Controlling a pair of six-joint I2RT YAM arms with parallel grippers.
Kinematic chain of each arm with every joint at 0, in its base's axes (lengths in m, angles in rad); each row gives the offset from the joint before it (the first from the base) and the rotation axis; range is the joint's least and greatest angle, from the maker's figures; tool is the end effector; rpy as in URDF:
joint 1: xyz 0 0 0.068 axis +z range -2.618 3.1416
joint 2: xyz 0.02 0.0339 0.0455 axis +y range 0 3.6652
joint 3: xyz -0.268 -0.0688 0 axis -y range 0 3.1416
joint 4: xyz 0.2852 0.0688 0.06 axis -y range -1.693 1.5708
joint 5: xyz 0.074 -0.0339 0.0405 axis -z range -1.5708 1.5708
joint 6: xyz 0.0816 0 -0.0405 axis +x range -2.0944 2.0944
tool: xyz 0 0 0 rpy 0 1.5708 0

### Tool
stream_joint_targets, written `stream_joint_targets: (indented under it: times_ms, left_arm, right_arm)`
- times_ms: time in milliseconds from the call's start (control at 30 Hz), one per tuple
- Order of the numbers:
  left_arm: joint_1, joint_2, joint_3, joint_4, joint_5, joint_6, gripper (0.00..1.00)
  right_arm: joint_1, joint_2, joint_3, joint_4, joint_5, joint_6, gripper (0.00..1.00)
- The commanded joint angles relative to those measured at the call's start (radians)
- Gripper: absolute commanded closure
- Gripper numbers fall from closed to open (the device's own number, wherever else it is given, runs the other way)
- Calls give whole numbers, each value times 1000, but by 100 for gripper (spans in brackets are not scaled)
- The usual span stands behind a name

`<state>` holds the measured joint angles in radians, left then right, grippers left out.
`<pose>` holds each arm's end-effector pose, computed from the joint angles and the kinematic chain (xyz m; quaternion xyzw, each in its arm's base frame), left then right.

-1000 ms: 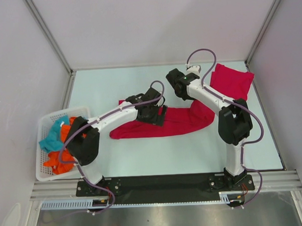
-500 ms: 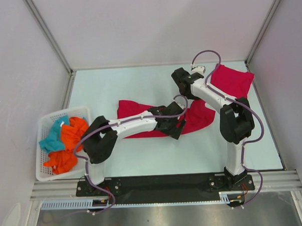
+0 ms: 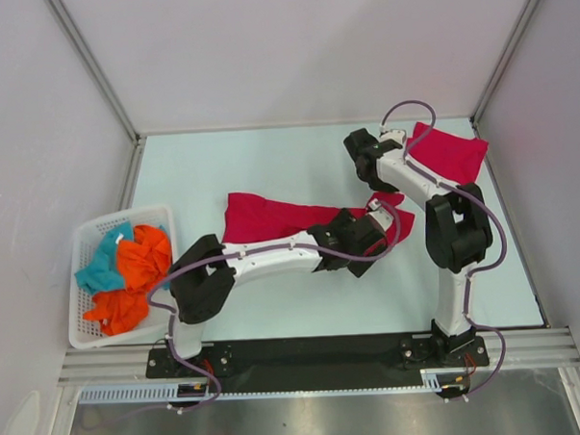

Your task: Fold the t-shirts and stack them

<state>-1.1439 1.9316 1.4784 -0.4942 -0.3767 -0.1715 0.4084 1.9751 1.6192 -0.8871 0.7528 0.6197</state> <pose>0.2280 -0.4289 0.1716 0.3861 0.8535 -0.0431 0.3474 0.4413 0.1302 0.1903 0.1564 0.9061 -0.2412 0.3104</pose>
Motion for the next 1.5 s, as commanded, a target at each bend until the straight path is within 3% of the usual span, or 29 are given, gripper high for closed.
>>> stream_joint_targets:
  times_ms: [0, 167, 367, 633, 1000, 1100, 1233, 1467]
  left_arm:
    - [-51, 21, 14, 107, -148, 165, 1]
    - [-97, 6, -84, 334, -131, 285, 1]
    - [-123, 47, -109, 480, -117, 406, 1]
    - [-140, 176, 8, 480, -110, 431, 1]
    - [-146, 219, 25, 490, -80, 392, 2]
    - [-146, 224, 29, 484, -68, 399, 5]
    - [-146, 262, 95, 396, -10, 392, 24]
    - [-145, 283, 82, 414, -14, 359, 37]
  right_arm:
    - [-20, 8, -13, 36, -9, -12, 100]
    - [-43, -5, -30, 46, -18, -26, 100]
    - [-68, -25, -44, 56, -20, -40, 100]
    - [-92, -32, -62, 65, -21, -49, 100]
    - [-114, -50, -84, 71, -17, -63, 100]
    - [-114, -48, -82, 70, -18, -63, 100]
    - [-115, -58, -87, 66, -17, -66, 100]
    - [-122, -110, -120, 63, -9, -74, 100]
